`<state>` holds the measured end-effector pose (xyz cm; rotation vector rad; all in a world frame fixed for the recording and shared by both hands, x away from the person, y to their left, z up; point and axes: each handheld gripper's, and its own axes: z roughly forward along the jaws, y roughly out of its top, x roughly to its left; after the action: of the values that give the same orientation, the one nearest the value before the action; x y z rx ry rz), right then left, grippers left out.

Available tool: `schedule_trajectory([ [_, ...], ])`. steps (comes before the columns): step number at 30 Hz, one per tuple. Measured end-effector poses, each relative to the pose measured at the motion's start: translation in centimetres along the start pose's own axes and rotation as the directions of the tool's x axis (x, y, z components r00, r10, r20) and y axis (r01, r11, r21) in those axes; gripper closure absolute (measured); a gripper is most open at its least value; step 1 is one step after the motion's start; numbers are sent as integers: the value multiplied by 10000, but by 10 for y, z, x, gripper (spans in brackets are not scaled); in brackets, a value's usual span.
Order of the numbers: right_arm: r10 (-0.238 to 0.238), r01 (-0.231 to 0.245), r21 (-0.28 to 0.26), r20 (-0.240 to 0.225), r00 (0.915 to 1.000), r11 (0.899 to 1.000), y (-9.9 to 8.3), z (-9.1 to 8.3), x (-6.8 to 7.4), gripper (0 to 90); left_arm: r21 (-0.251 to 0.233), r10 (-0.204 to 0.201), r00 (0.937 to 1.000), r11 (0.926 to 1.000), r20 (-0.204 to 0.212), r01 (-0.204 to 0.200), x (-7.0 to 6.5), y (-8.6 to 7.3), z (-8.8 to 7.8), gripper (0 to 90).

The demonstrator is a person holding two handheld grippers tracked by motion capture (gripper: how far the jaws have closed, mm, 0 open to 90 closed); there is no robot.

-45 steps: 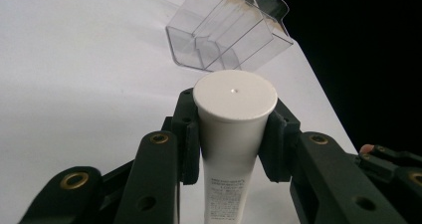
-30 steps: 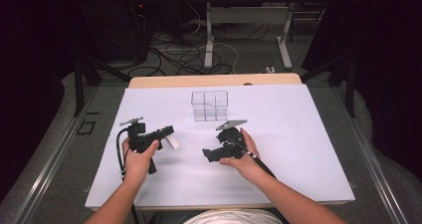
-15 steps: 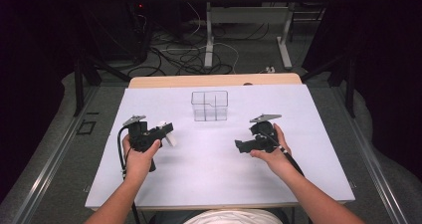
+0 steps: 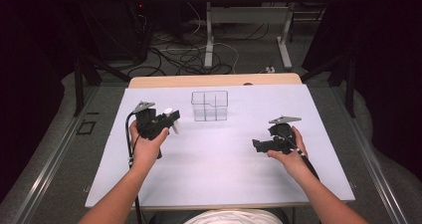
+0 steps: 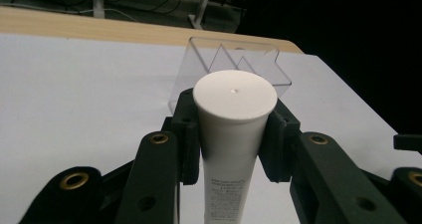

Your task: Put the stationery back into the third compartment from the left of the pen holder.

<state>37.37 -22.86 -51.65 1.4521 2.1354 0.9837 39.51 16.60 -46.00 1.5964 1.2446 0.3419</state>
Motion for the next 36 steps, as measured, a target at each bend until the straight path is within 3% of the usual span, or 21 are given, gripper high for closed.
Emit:
schedule_trajectory([
  [8,259,-259,-24,-66,9996,9997,-3,0,-9,0,-214,638,9979,9977,-127,-640,-24,28,16,664],
  [17,350,-351,-112,-106,9993,9993,-4,0,-11,0,-396,843,9964,9956,-51,-844,-45,53,34,664],
  [26,575,-575,1,-161,9982,9983,-6,1,-11,0,-401,920,9957,9949,-65,-922,-61,68,63,664],
  [36,777,-777,23,-157,9968,9970,-8,1,-13,0,-386,1123,9934,9928,-251,-1132,-77,73,89,664],
])
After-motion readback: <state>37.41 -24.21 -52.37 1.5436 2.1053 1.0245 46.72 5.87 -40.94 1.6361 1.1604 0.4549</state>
